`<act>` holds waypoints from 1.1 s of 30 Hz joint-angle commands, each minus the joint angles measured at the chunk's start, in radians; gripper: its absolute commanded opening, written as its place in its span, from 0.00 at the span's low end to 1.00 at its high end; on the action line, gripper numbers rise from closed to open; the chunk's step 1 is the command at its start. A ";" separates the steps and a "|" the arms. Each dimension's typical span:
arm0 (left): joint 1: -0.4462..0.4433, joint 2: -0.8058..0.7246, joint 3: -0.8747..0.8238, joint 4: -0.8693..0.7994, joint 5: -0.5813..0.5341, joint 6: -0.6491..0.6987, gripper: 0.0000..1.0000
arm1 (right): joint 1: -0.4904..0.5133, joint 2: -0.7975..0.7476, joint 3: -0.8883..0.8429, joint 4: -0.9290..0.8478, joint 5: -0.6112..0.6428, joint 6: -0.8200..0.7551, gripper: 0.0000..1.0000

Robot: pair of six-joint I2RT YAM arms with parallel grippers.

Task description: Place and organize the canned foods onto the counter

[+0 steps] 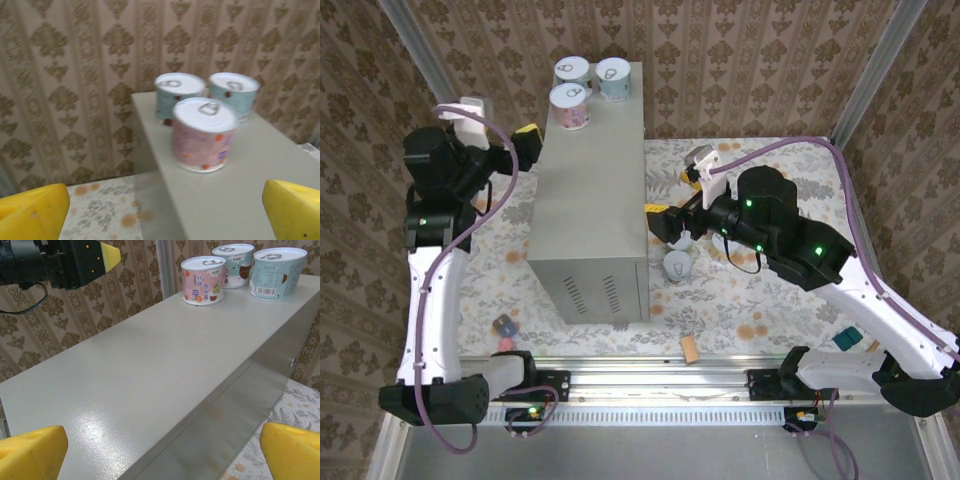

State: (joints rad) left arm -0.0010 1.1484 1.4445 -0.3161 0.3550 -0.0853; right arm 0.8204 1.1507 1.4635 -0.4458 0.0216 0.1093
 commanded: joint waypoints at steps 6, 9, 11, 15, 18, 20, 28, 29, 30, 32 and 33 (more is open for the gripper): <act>0.114 0.064 -0.078 0.068 0.126 -0.097 1.00 | 0.000 0.023 0.042 -0.025 -0.019 0.023 1.00; 0.116 0.110 -0.069 0.096 0.159 -0.098 1.00 | 0.002 0.024 0.044 -0.034 -0.018 0.023 1.00; 0.115 0.155 -0.043 0.097 0.178 -0.096 1.00 | 0.002 0.024 0.043 -0.037 -0.018 0.026 1.00; 0.115 0.237 0.008 0.112 0.192 -0.095 1.00 | 0.002 0.017 0.036 -0.039 -0.012 0.032 1.00; 0.114 0.289 0.047 0.120 0.203 -0.092 1.00 | 0.002 0.015 0.033 -0.044 -0.004 0.036 1.00; 0.114 0.321 0.075 0.115 0.217 -0.091 1.00 | 0.003 0.015 0.034 -0.047 -0.002 0.039 1.00; 0.087 0.403 0.159 0.097 0.239 -0.082 1.00 | 0.006 0.027 0.034 -0.045 0.001 0.053 1.00; 0.080 0.412 0.172 0.085 0.236 -0.072 1.00 | 0.005 0.028 0.033 -0.044 0.001 0.054 1.00; 0.073 0.420 0.184 0.072 0.232 -0.063 1.00 | 0.006 0.029 0.033 -0.044 0.001 0.055 1.00; 0.066 0.435 0.199 0.065 0.232 -0.059 1.00 | 0.007 0.029 0.032 -0.044 0.004 0.055 1.00; 0.060 0.442 0.208 0.060 0.232 -0.056 1.00 | 0.008 0.028 0.030 -0.042 0.005 0.056 1.00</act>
State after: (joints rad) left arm 0.0727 1.5742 1.6119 -0.2401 0.5636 -0.1627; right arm 0.8227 1.1740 1.4727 -0.4789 0.0177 0.1429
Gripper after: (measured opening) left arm 0.999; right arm 0.999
